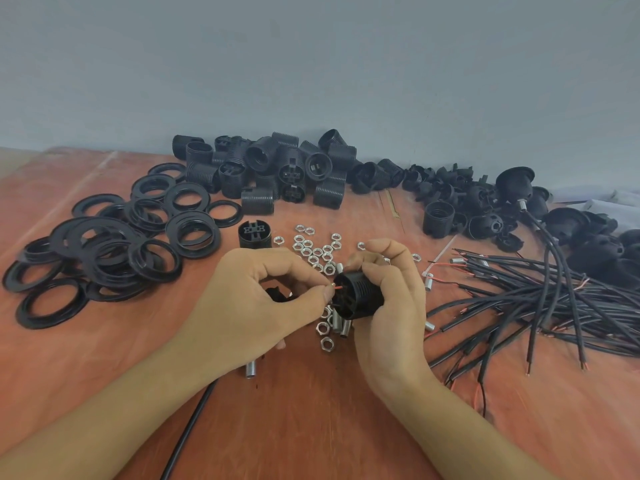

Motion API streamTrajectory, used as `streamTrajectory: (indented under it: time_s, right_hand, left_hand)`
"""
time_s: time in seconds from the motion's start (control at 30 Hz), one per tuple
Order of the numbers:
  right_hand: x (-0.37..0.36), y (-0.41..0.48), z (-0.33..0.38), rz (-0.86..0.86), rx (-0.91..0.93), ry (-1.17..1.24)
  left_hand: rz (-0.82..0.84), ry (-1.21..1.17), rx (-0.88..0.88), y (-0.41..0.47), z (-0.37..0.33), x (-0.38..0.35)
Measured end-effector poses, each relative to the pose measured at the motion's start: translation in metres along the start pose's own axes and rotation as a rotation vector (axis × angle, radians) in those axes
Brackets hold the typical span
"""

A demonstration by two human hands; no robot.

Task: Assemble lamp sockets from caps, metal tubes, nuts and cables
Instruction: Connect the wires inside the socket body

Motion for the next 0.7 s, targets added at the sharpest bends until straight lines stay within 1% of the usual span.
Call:
streamTrajectory:
  time_s: [0.17, 0.3, 0.43, 0.57, 0.63, 0.7]
  right_hand:
    - [0.0005, 0.0006, -0.0003, 0.003, 0.065, -0.142]
    - [-0.0001, -0.0018, 0.0024, 0.056, 0.133, -0.257]
    - [-0.0024, -0.0031, 0.0043, 0.11, 0.161, -0.315]
    - [-0.0046, -0.0048, 0.0058, 0.156, 0.157, -0.339]
    - [-0.0047, -0.003, 0.0052, 0.125, 0.128, -0.324]
    - [-0.0041, 0.0002, 0.0032, 0.057, 0.075, -0.269]
  left_hand:
    - [-0.009, 0.049, -0.034, -0.001, -0.0008, 0.0002]
    - [-0.06, 0.162, -0.102, -0.0037, 0.0013, 0.0024]
    - [-0.084, 0.278, -0.191, -0.003, 0.003, 0.0029]
    - [-0.086, 0.295, -0.24, -0.003, 0.0036, 0.0027]
    - [-0.091, 0.288, -0.249, -0.0028, 0.0029, 0.0017]
    - [-0.101, 0.238, -0.235, -0.002, 0.0036, 0.0019]
Point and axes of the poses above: each hand's wrist, its own y-axis towards the middle knuckle, its own x-axis out of the back of the hand, z = x × y, the point moved 2 cm from there along y, towards the middle knuckle, and after that the axes turned 12 degrees about y, right-handed, at the moved point
